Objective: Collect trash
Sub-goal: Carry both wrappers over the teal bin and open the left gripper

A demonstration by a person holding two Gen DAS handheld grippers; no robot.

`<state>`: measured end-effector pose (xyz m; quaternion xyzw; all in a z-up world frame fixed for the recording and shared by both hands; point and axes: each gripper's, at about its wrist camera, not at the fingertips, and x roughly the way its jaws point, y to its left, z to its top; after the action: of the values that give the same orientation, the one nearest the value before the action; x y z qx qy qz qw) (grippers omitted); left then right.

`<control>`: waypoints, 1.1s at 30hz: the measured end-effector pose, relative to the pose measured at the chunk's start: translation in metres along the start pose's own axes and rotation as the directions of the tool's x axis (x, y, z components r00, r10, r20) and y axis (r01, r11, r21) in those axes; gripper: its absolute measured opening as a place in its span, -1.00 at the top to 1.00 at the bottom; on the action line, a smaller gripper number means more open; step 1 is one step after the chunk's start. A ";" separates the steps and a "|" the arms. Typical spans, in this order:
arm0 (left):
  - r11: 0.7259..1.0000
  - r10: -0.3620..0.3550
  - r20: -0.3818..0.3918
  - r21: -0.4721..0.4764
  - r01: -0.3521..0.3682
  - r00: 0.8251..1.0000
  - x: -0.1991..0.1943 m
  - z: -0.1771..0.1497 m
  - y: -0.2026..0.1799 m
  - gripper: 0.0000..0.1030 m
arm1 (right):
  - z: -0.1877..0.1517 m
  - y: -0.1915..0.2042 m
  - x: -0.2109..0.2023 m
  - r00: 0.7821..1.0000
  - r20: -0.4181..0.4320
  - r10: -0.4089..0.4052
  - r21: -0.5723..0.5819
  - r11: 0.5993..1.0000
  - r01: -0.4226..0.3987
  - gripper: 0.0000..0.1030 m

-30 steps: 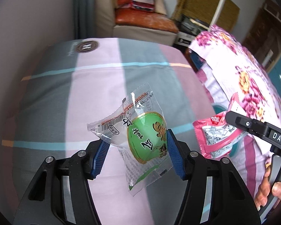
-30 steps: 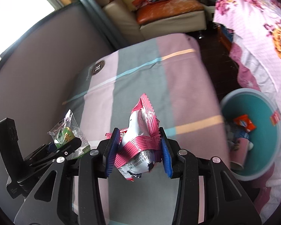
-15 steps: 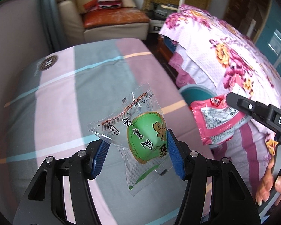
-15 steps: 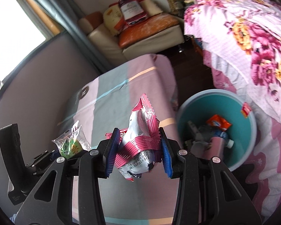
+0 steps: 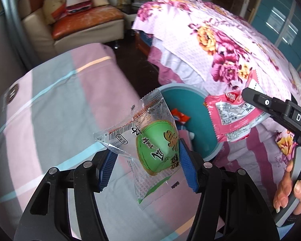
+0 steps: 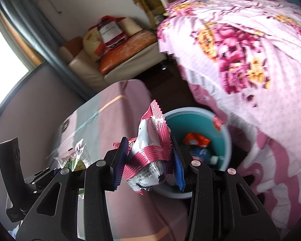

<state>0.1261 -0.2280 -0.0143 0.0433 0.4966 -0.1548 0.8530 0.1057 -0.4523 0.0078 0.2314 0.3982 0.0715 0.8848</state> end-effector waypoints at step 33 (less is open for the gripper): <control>0.993 -0.087 -0.099 0.070 0.094 0.991 0.080 0.034 -0.027 -0.65 | 0.034 -0.045 0.046 0.978 -0.084 -0.192 0.000 0.981 0.193 0.22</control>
<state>0.1828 -0.2793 -0.0643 0.0599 0.5321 -0.2096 0.8181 0.1586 -0.4894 -0.0244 0.1923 0.4556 -0.0064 0.8691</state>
